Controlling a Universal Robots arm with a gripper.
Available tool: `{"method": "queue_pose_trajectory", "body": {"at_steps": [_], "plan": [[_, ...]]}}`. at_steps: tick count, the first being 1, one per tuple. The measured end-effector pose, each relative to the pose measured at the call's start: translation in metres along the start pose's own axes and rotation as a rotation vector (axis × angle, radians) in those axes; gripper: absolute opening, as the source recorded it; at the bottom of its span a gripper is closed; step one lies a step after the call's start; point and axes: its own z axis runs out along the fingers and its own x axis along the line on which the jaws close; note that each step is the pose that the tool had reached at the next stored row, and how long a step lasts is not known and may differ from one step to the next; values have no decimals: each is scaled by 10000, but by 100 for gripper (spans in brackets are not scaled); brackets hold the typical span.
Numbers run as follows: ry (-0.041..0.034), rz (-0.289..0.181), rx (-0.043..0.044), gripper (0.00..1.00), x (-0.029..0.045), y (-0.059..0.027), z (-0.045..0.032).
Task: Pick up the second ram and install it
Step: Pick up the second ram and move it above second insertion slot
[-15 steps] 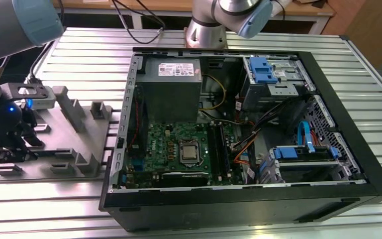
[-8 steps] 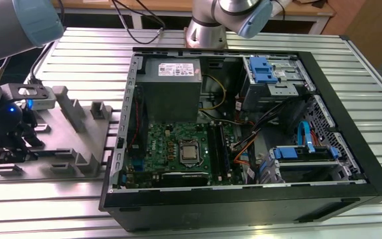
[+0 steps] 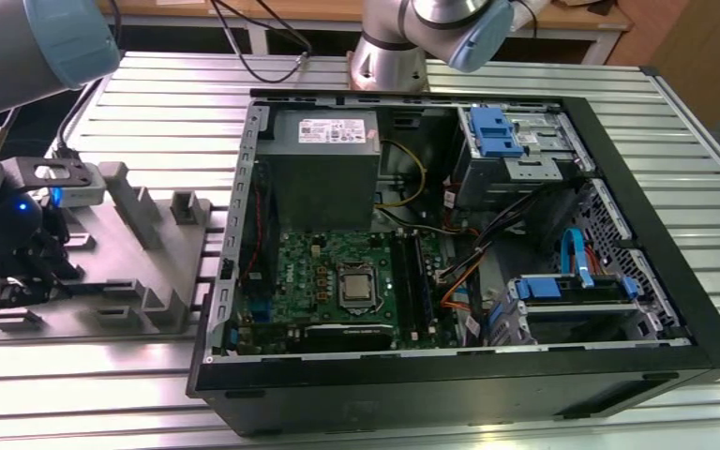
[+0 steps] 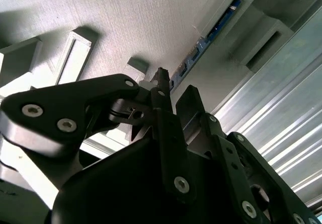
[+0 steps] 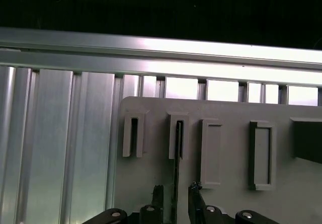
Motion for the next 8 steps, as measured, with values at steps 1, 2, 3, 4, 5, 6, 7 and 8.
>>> {"method": "queue_pose_trajectory", "body": {"at_steps": [1,2,3,4,5,6,7,8], "plan": [[0,0,0,31,0,0,0],[0,0,0,31,0,0,0],[0,0,0,31,0,0,0],[0,0,0,31,0,0,1],[0,0,0,31,0,0,0],[0,0,1,31,0,0,1],[0,0,1,31,0,0,0],[0,0,1,31,0,0,0]]}}
